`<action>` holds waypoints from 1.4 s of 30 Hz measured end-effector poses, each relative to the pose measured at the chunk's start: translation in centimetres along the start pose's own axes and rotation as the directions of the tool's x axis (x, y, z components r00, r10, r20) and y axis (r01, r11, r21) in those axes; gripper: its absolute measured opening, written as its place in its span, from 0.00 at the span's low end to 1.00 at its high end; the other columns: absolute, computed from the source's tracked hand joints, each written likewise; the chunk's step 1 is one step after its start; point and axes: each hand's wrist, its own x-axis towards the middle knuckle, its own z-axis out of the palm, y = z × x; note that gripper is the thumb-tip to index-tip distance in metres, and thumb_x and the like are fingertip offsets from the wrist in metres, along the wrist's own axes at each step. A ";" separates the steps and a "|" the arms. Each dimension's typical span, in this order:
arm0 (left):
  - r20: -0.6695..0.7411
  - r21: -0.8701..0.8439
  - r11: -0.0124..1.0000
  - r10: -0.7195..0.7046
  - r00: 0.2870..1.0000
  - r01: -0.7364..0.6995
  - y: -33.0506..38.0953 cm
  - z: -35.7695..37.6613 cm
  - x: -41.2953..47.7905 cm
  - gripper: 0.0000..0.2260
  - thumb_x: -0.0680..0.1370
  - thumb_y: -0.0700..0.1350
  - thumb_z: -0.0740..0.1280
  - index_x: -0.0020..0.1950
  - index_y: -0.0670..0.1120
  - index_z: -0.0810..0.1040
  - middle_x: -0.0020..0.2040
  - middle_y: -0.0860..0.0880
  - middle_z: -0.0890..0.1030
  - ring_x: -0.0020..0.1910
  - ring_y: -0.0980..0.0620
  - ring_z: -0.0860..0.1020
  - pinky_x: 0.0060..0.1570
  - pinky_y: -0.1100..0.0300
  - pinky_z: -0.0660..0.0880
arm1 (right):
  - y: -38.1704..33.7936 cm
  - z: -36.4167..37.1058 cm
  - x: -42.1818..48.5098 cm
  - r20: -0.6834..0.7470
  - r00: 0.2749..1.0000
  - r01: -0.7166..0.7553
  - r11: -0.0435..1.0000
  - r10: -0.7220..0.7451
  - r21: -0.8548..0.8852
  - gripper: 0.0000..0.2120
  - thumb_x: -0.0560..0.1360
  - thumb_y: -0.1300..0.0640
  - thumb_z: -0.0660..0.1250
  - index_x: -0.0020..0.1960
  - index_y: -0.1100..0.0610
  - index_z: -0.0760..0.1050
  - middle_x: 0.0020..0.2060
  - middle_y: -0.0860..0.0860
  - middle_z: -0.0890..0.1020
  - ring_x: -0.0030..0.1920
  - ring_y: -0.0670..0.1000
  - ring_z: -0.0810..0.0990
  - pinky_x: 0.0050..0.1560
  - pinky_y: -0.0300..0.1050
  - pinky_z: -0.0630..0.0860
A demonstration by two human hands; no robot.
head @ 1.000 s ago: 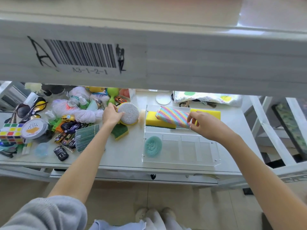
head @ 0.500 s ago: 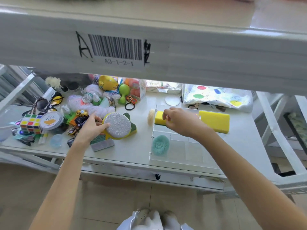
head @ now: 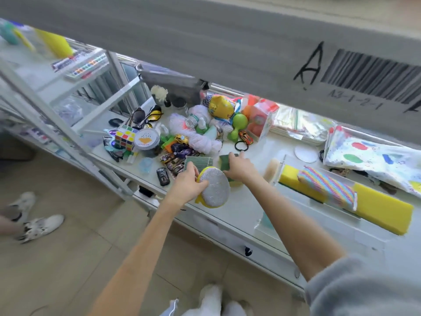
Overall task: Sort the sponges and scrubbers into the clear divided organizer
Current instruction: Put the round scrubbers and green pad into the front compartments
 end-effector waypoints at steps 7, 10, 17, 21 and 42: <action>0.001 0.015 1.000 -0.003 1.000 0.003 -1.1 -1.1 0.2 0.12 0.74 0.46 0.67 0.49 0.43 0.66 0.39 0.49 0.73 0.43 0.43 0.77 0.52 0.43 0.77 | -0.6 0.8 -0.4 -0.118 0.991 -0.053 0.996 0.062 0.078 0.30 0.69 0.55 0.70 0.67 0.55 0.60 0.65 0.62 0.63 0.61 0.66 0.69 0.56 0.60 0.70; 0.013 -0.025 1.000 0.017 1.000 -0.017 -0.7 -1.6 0.4 0.11 0.74 0.46 0.68 0.47 0.46 0.66 0.38 0.51 0.72 0.39 0.47 0.74 0.52 0.44 0.78 | 0.1 -2.6 -2.8 -0.207 0.978 0.023 0.994 0.000 0.109 0.29 0.69 0.51 0.69 0.66 0.55 0.63 0.61 0.62 0.68 0.59 0.65 0.70 0.57 0.58 0.70; 0.186 -0.066 0.984 0.176 0.967 -0.167 4.5 -0.4 -0.9 0.11 0.75 0.44 0.68 0.52 0.44 0.68 0.44 0.47 0.73 0.43 0.48 0.74 0.40 0.57 0.75 | 7.3 -9.1 -18.4 -0.214 0.975 0.115 0.958 -0.059 0.264 0.23 0.70 0.50 0.67 0.63 0.49 0.67 0.58 0.55 0.71 0.57 0.57 0.71 0.59 0.51 0.72; 0.338 -0.099 0.950 0.312 0.888 -0.297 8.5 3.2 -2.3 0.10 0.74 0.41 0.69 0.47 0.45 0.68 0.43 0.48 0.72 0.36 0.50 0.73 0.38 0.57 0.76 | 14.4 -6.4 -26.2 -0.072 0.995 -0.046 0.967 0.066 0.250 0.22 0.69 0.53 0.69 0.61 0.47 0.69 0.59 0.50 0.70 0.59 0.53 0.71 0.61 0.49 0.71; 0.099 0.153 0.761 0.624 0.776 -0.631 12.8 14.7 -6.1 0.10 0.71 0.39 0.69 0.47 0.48 0.71 0.46 0.50 0.77 0.44 0.49 0.73 0.42 0.54 0.76 | 24.9 -1.2 -23.3 0.036 0.997 0.075 0.997 -0.075 -0.005 0.21 0.68 0.60 0.70 0.60 0.49 0.76 0.67 0.50 0.72 0.71 0.53 0.62 0.71 0.50 0.59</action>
